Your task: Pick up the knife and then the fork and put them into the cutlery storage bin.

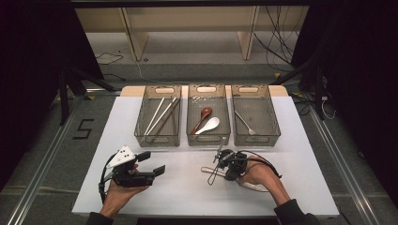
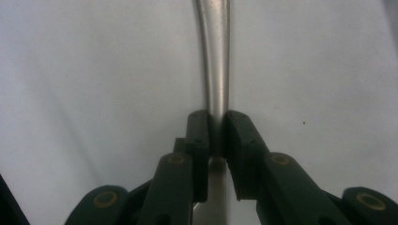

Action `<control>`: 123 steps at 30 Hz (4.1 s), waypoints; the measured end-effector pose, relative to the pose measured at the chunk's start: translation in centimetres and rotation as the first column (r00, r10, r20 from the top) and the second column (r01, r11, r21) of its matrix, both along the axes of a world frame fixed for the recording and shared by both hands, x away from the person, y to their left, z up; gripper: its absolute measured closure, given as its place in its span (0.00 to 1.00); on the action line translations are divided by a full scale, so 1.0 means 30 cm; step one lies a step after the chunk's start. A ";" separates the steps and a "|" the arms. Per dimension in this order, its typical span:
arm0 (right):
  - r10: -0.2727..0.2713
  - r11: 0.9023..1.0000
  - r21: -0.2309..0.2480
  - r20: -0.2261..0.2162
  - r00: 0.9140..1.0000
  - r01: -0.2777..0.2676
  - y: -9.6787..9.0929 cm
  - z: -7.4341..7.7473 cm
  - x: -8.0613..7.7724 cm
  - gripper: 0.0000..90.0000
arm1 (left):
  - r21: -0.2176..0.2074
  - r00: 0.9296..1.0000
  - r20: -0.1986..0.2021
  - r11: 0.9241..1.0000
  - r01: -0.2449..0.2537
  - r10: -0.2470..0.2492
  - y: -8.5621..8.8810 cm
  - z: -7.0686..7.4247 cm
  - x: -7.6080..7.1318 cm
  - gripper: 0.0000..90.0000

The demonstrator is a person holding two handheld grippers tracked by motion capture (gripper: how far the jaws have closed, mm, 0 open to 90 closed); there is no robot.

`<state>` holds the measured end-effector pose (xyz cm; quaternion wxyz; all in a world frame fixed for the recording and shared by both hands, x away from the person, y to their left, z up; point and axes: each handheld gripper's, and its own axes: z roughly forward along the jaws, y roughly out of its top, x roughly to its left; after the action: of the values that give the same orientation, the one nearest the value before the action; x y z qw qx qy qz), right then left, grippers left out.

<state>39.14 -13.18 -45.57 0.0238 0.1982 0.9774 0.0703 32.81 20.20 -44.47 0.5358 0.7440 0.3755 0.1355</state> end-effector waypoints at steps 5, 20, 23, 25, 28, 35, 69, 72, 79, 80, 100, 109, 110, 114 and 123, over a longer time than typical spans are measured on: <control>-0.011 1.000 0.007 0.004 1.000 0.011 -0.002 0.001 -0.003 0.89 | -0.002 1.000 0.001 1.000 -0.002 0.002 0.001 0.001 0.000 0.19; -0.066 0.996 0.067 0.012 0.998 0.065 -0.053 0.039 0.008 0.89 | -0.002 1.000 0.000 1.000 -0.002 0.002 0.000 0.001 0.000 0.19; -0.083 0.992 0.100 0.019 0.996 0.080 -0.071 0.057 0.014 0.89 | -0.002 1.000 -0.001 1.000 -0.002 0.002 0.001 0.000 0.001 0.19; -0.107 0.986 0.131 0.014 0.994 0.104 -0.084 0.075 0.018 0.89 | -0.002 1.000 0.000 1.000 -0.003 0.003 0.001 0.000 0.001 0.19; -0.142 0.973 0.184 0.013 0.990 0.137 -0.111 0.111 0.027 0.89 | -0.002 1.000 0.000 1.000 -0.002 0.002 0.000 0.000 0.001 0.19; -0.220 0.929 0.314 0.043 0.974 0.196 -0.186 0.201 0.059 0.89 | -0.004 1.000 -0.001 1.000 -0.004 0.004 0.000 0.001 0.000 0.19; -0.515 0.770 0.496 0.115 0.849 0.400 -0.333 0.400 0.335 0.89 | -0.001 1.000 0.000 1.000 -0.003 0.003 0.004 0.001 0.002 0.19; -0.535 0.762 0.498 0.122 0.836 0.415 -0.341 0.408 0.360 0.89 | -0.001 1.000 -0.001 1.000 -0.003 0.003 0.005 0.001 0.002 0.19; -0.572 0.744 0.505 0.142 0.808 0.438 -0.358 0.424 0.410 0.89 | -0.003 1.000 -0.002 1.000 -0.003 0.003 0.005 0.001 0.002 0.19; -0.578 0.740 0.507 0.144 0.803 0.442 -0.360 0.426 0.416 0.89 | -0.003 1.000 -0.001 1.000 -0.002 0.002 0.005 0.001 0.002 0.19; -0.654 0.697 0.519 0.175 0.736 0.495 -0.406 0.388 0.491 0.89 | -0.003 1.000 0.000 1.000 -0.001 0.001 0.006 0.002 0.001 0.19; -0.661 0.698 0.512 0.190 0.726 0.501 -0.405 0.359 0.502 0.89 | -0.006 1.000 0.001 1.000 -0.001 0.001 0.008 0.002 -0.001 0.19; -0.666 0.695 0.512 0.192 0.721 0.505 -0.406 0.355 0.502 0.89 | -0.006 1.000 0.002 1.000 -0.001 0.001 0.008 0.002 -0.001 0.19; -0.673 0.688 0.513 0.188 0.716 0.512 -0.413 0.325 0.498 0.89 | -0.006 1.000 0.001 1.000 -0.001 0.001 0.008 0.002 -0.001 0.19; -0.685 0.681 0.508 0.188 0.704 0.527 -0.430 0.279 0.488 0.89 | -0.003 1.000 -0.001 1.000 -0.002 0.002 0.006 0.002 -0.001 0.19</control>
<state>53.76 -26.09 -37.21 0.1836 0.4998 0.7914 0.3003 32.79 20.38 -44.41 0.5367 0.7429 0.3766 0.1350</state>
